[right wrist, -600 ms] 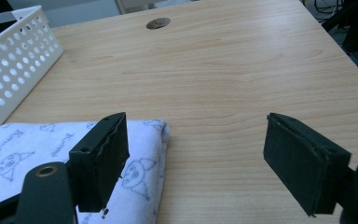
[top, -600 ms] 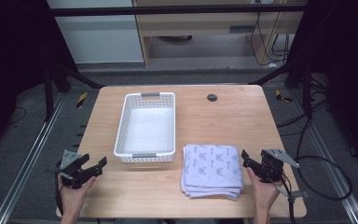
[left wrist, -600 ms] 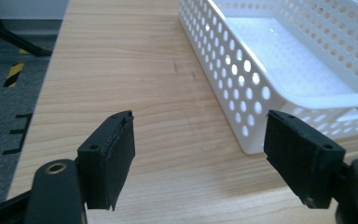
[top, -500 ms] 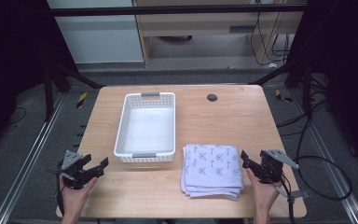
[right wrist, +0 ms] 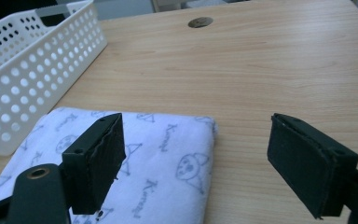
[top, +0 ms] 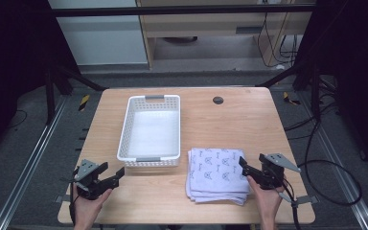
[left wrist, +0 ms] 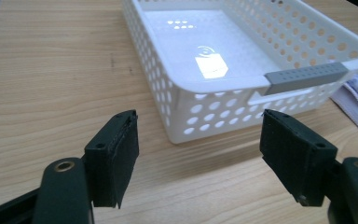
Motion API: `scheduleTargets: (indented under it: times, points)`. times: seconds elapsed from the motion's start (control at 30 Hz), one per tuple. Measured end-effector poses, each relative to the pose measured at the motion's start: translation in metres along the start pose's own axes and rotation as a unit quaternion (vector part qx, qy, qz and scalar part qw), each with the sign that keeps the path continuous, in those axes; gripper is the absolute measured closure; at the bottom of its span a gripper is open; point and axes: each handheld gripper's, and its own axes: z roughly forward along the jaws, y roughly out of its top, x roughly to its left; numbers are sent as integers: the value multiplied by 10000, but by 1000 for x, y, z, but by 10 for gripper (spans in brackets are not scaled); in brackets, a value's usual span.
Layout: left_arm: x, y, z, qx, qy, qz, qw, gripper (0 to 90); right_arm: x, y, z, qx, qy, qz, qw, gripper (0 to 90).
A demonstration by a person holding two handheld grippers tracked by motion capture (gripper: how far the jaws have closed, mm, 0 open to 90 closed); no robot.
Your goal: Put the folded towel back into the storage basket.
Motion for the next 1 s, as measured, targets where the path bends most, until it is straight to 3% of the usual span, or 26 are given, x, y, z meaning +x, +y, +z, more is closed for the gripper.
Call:
scheduleTargets:
  times: [0.47, 0.7, 1.0]
  points:
    - [-39, 3, 7, -7, -416, 329, 9986, 298, 4, 9, -2, -178, 69, 5, 9998, 200]
    - [-63, 9, 12, -7, -697, 629, 9956, 306, 6, 13, 0, -81, 155, -40, 9998, 204]
    - [-82, 19, 14, -64, -910, 743, 9930, 322, 8, 20, 0, 19, 300, -76, 9995, 234]
